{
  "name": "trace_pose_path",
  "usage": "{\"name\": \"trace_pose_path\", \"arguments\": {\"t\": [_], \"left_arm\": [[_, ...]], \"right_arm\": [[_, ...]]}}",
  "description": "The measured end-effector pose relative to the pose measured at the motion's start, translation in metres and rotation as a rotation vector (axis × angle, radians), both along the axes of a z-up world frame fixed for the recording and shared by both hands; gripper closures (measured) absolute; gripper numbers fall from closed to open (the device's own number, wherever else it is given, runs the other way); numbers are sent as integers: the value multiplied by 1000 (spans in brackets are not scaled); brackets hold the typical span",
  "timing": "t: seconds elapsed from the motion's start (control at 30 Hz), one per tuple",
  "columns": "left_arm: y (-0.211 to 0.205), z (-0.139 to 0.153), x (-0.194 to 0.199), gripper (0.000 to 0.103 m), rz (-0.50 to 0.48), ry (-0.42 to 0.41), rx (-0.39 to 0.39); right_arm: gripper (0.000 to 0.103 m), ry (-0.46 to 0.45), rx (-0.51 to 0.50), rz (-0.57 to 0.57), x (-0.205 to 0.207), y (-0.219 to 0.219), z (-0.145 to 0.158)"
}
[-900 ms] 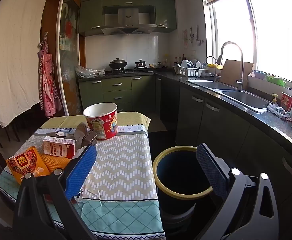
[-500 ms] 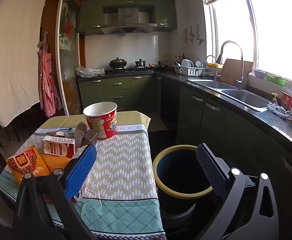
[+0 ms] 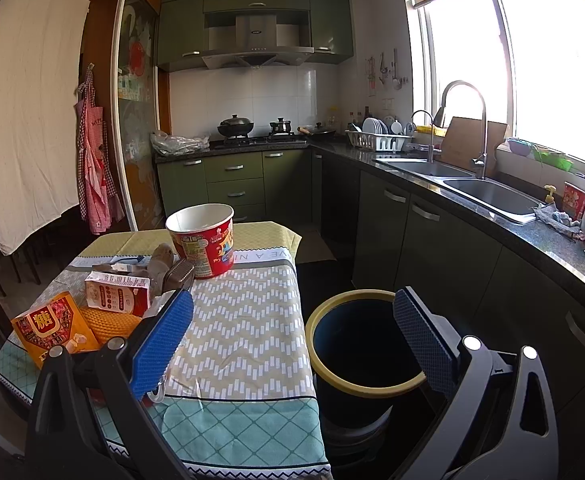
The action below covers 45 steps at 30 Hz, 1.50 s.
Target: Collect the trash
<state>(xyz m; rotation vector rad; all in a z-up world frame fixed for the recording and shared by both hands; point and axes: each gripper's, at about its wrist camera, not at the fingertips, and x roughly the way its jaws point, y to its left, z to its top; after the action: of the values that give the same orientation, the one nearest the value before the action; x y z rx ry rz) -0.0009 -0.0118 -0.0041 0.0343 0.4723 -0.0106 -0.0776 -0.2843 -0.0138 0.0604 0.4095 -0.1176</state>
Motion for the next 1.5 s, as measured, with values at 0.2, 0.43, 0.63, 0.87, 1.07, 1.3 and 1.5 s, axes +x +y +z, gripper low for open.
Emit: {"name": "trace_pose_path", "arguments": {"t": [0.2, 0.43, 0.63, 0.87, 1.07, 1.3, 1.5], "left_arm": [[0, -1, 1, 6, -2, 2, 1], [-3, -4, 1, 6, -4, 3, 3], [-3, -5, 0, 6, -8, 6, 2], [-3, -5, 3, 6, -11, 10, 1], [-3, -6, 2, 6, -17, 11, 4], [-3, -6, 2, 6, -17, 13, 3], [-3, -5, 3, 6, -18, 15, 5]], "right_arm": [[4, 1, 1, 0, 0, -2, -2], [4, 1, 1, 0, 0, -1, -2], [4, 5, 0, -2, -2, -3, 0], [4, 5, 2, -2, -2, -4, -1], [4, 6, 2, -3, -2, -4, -1], [4, 8, 3, -6, 1, -2, -6], [4, 9, 1, -4, 2, -1, -7]]}}
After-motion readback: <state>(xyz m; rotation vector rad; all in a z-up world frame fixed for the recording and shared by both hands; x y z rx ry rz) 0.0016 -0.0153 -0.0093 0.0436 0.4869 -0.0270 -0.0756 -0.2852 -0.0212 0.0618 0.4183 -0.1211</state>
